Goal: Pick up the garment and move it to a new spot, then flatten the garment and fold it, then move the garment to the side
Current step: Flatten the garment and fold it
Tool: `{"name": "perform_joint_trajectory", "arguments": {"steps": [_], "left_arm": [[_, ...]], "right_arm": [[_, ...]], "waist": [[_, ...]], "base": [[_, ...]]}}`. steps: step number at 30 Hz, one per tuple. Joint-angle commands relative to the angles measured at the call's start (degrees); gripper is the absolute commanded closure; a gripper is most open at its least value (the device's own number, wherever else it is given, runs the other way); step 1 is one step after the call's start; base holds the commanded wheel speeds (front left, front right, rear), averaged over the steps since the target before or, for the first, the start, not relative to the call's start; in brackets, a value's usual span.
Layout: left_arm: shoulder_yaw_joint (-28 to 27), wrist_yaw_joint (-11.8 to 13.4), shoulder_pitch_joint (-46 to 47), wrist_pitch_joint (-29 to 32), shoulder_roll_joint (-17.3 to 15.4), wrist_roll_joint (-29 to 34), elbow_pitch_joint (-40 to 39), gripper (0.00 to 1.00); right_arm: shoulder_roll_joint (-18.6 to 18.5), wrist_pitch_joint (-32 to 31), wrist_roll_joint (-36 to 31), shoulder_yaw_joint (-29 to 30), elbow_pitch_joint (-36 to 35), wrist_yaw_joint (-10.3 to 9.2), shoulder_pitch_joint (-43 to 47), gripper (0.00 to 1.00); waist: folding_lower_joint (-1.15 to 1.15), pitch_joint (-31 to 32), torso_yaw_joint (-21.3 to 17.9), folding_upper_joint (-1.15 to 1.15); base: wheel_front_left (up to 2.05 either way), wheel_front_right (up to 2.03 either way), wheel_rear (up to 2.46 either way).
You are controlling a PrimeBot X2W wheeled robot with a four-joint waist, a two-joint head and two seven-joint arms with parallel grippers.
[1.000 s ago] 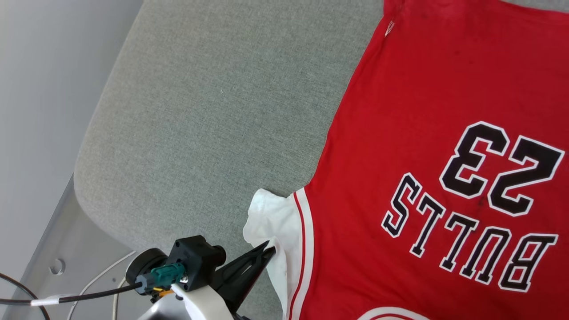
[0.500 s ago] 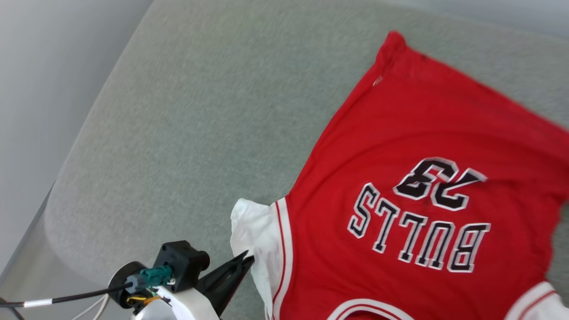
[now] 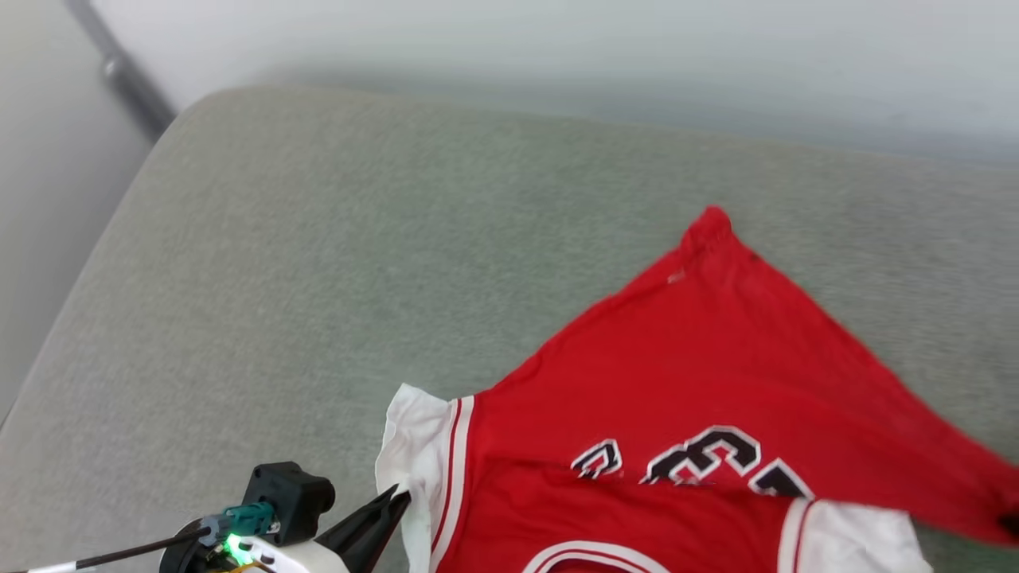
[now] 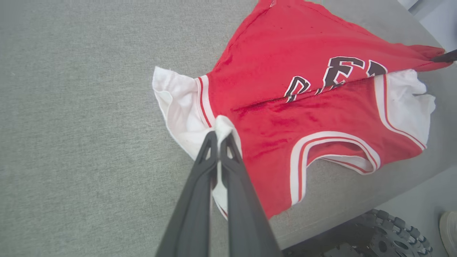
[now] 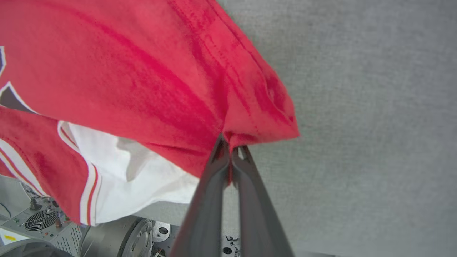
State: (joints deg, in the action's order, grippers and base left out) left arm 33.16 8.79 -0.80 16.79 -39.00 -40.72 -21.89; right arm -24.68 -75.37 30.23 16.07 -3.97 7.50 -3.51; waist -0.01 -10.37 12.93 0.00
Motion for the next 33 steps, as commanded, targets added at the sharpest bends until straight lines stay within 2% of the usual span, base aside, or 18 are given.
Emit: {"name": "perform_joint_trajectory", "arguments": {"steps": [1, 6, 11, 13, 17, 18, 19, 27, 33], "left_arm": [[-0.23, 0.25, -0.60, -0.50, 0.04, -0.21, 0.41, 1.00], [-0.92, 0.23, -1.73, -2.00, 0.23, -1.10, 2.01, 1.00], [-1.18, -0.10, -2.34, -3.09, 0.20, -1.44, 3.28, 1.00], [-1.10, -0.14, -2.31, -3.41, 0.40, -1.63, 3.60, 1.00], [-1.03, -0.40, -1.78, -3.41, 0.55, -1.69, 3.76, 1.00], [-0.99, -0.46, -1.66, -3.39, 0.51, -1.66, 3.71, 1.00], [-0.96, -0.48, -1.54, -3.34, 0.48, -1.62, 3.62, 1.00], [-0.45, -0.73, -0.87, -2.73, 0.03, -1.08, 2.29, 1.00], [-0.16, -1.30, 1.00, -2.35, 0.03, -0.29, 0.36, 1.00]], "right_arm": [[0.92, 0.22, 0.57, 0.40, -1.06, -0.02, 2.10, 1.00], [4.95, 1.40, 1.45, 2.16, -6.62, -0.02, 10.59, 1.00], [8.23, 3.05, 1.40, 1.93, -8.23, -0.02, 16.75, 1.00], [8.70, 4.01, 1.32, 1.62, -7.70, -0.02, 18.07, 1.00], [7.41, 5.83, 0.94, 0.13, -6.55, -0.02, 19.10, 1.00], [7.11, 6.39, 1.27, -0.17, -6.47, -0.02, 18.79, 0.93], [6.73, 6.78, 1.29, -0.18, -6.37, -0.02, 18.32, 0.00], [2.56, 5.79, 4.35, -1.00, -9.94, -0.02, 12.49, 0.00], [0.67, 1.70, 4.14, -2.43, -13.41, -0.02, 1.30, 0.00]], "waist": [[0.01, 2.11, -2.27, 0.00], [0.01, 3.53, -4.00, 0.00], [0.01, 3.99, -5.07, 0.00], [0.01, 4.03, -5.22, 0.00], [0.01, 3.82, -5.19, 0.00], [0.01, 3.73, -5.11, 0.00], [0.01, 3.63, -5.01, 0.00], [0.01, 2.28, -2.90, 0.00], [0.01, -1.59, 0.50, 0.00]], "base": [[0.00, 0.00, 0.00], [0.00, 0.00, 0.00], [0.00, 0.00, 0.00], [0.00, 0.00, 0.00], [0.00, 0.00, 0.00], [0.00, 0.00, 0.00], [0.00, 0.00, 0.00], [0.00, 0.00, 0.00], [0.00, 0.00, 0.00]]}}
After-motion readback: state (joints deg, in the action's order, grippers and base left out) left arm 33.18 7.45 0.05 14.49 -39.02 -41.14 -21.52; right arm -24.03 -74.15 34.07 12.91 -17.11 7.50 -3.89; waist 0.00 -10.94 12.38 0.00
